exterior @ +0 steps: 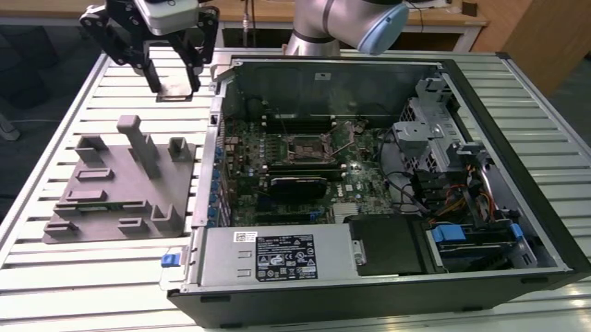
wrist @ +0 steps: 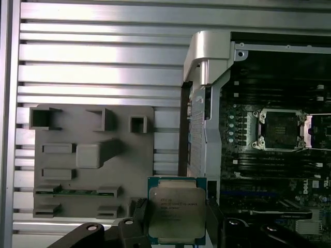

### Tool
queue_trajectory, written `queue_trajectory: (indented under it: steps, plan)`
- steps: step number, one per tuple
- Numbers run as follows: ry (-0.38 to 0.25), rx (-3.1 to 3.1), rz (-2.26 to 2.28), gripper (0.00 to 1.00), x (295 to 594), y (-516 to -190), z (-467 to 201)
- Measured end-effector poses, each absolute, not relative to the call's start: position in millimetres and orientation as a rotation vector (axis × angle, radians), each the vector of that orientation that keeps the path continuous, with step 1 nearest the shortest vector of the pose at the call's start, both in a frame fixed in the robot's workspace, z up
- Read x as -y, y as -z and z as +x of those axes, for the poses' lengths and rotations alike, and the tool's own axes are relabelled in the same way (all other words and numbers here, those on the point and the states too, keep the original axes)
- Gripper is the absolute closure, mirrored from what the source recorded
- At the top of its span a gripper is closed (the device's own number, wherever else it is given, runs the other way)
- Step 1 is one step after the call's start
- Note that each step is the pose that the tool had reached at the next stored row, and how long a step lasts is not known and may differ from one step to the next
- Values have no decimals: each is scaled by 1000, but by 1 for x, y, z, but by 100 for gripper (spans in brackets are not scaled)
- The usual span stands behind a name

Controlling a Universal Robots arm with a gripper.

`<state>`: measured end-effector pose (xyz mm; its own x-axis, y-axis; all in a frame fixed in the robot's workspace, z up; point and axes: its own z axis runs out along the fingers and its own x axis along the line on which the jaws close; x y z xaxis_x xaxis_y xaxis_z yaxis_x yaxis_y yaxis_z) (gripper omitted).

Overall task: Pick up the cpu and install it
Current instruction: 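Pick up the cpu and move it towards the insertion slot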

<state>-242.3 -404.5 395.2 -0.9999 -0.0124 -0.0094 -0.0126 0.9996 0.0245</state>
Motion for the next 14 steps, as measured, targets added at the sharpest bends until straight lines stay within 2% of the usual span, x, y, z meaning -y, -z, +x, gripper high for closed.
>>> queue_trajectory:
  steps: [14]
  plan:
    - [-38, -3132, -20, 47, 405, -395, -226]
